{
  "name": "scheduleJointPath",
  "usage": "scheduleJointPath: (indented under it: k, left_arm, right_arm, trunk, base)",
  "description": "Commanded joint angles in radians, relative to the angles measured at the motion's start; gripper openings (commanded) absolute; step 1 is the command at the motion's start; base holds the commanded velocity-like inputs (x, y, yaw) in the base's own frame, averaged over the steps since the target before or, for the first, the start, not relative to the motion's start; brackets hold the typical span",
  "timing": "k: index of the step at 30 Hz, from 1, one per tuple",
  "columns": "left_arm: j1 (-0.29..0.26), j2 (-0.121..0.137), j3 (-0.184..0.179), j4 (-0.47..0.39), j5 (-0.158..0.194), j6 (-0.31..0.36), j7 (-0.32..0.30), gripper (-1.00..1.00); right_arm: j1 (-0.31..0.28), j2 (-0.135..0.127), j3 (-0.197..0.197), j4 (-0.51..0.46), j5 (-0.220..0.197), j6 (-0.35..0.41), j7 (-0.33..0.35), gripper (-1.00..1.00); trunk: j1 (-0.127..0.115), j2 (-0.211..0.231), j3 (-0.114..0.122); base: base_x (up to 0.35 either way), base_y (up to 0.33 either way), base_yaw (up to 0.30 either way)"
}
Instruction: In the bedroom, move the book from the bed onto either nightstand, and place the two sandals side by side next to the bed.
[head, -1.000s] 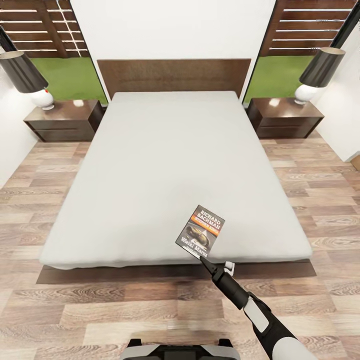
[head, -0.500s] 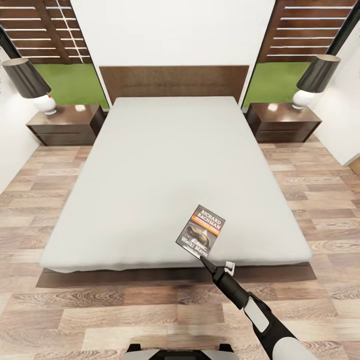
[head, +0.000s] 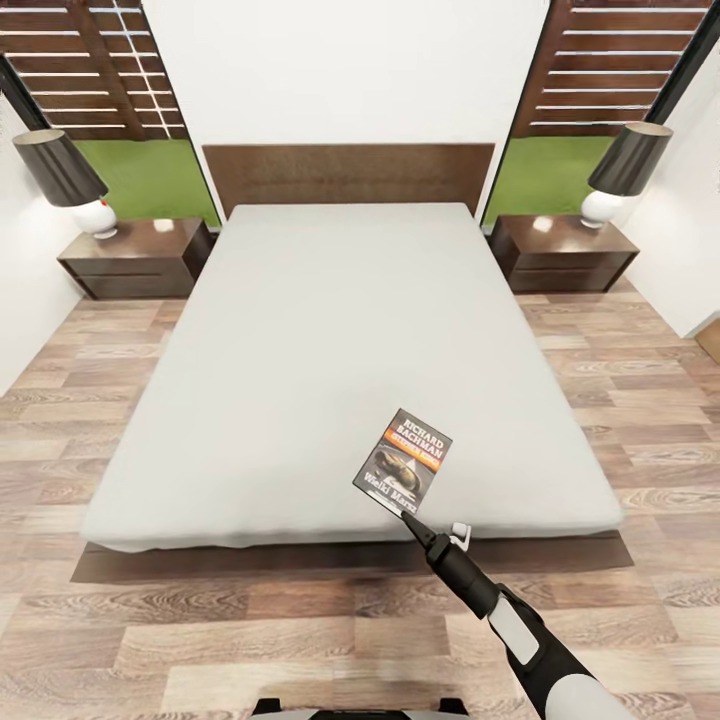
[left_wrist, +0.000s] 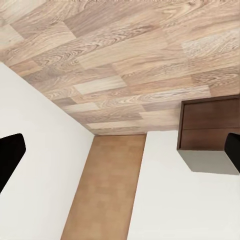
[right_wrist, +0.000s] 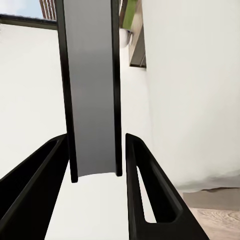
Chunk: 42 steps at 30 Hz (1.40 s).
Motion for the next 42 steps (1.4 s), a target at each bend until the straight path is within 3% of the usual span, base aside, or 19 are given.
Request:
scheduleJointPath:
  k: [1, 42]
  left_arm:
    - [0.001, 0.0, -0.009, -0.001, 0.01, -0.003, 0.002, 1.0]
    - [-0.001, 0.0, -0.008, -0.001, 0.012, -0.004, 0.002, 1.0]
  right_arm:
    - [-0.001, 0.0, -0.001, 0.001, -0.006, 0.01, 0.002, -1.0]
    - [-0.001, 0.002, 0.005, 0.0, -0.004, -0.011, 0.0, -1.0]
  trunk:
    - [0.001, -0.001, 0.001]
    - [0.001, -0.001, 0.067]
  base:
    - [0.0, 0.0, 0.0]
    - [0.0, 0.0, 0.0]
